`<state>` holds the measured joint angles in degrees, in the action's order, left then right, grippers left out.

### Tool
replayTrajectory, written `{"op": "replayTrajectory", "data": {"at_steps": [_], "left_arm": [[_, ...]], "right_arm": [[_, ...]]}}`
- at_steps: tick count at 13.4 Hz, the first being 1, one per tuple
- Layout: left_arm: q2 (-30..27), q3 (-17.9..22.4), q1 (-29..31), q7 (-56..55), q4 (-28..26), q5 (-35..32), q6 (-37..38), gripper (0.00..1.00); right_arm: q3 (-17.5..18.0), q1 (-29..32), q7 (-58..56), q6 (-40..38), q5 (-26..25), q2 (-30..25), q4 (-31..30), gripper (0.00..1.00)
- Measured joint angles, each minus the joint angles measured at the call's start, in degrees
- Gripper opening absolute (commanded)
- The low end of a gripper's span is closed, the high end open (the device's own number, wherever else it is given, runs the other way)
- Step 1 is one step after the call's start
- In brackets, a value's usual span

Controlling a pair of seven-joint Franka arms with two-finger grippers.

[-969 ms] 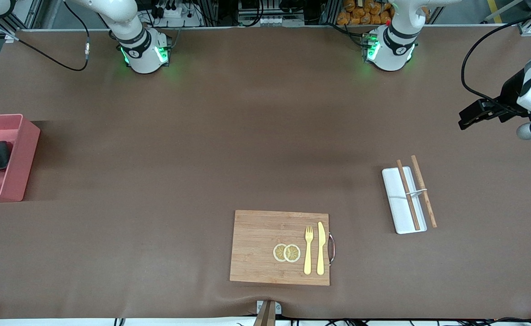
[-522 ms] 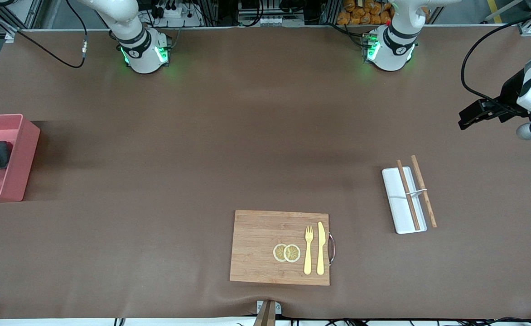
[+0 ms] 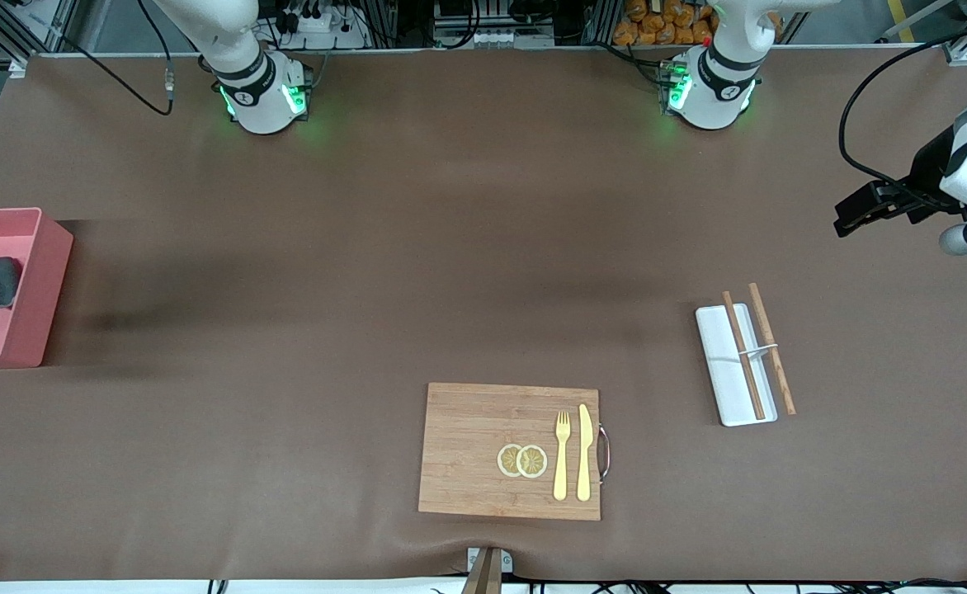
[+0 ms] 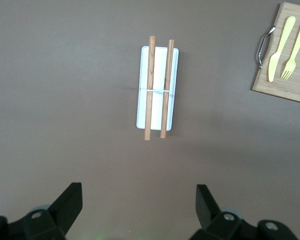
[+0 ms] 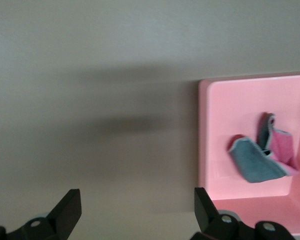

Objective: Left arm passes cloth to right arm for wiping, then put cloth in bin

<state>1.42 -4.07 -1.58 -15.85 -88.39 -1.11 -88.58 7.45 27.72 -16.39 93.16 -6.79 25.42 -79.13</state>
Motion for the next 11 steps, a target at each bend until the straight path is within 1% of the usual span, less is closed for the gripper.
{"op": "replayTrajectory", "data": {"at_steps": [2,4,5,7,10,11], "left_arm": [[0.0,0.0,0.0,0.0,0.0,0.0,-0.1,1.00],[0.0,0.1,0.0,0.0,0.0,0.0,-0.1,1.00],[0.0,0.2,0.0,0.0,0.0,0.0,-0.1,1.00],[-0.1,0.3,0.2,0.0,0.0,0.0,-0.1,1.00],[-0.2,0.5,0.2,0.0,0.0,0.0,-0.1,1.00],[-0.2,0.5,0.2,0.0,0.0,0.0,-0.1,1.00]], "right_arm": [[0.1,-4.6,5.9,-0.5,2.3,-1.9,-0.7,1.00],[0.1,-7.9,8.0,-0.5,5.7,-3.7,-1.5,1.00],[0.1,-9.5,9.7,-0.5,6.6,-4.5,-1.6,1.00],[0.2,-14.2,16.9,-0.4,7.1,-6.3,-1.6,1.00],[0.2,-23.5,29.5,0.0,7.0,-9.1,-1.6,1.00],[0.2,-25.4,32.3,-0.1,6.9,-10.2,-1.6,1.00]]}}
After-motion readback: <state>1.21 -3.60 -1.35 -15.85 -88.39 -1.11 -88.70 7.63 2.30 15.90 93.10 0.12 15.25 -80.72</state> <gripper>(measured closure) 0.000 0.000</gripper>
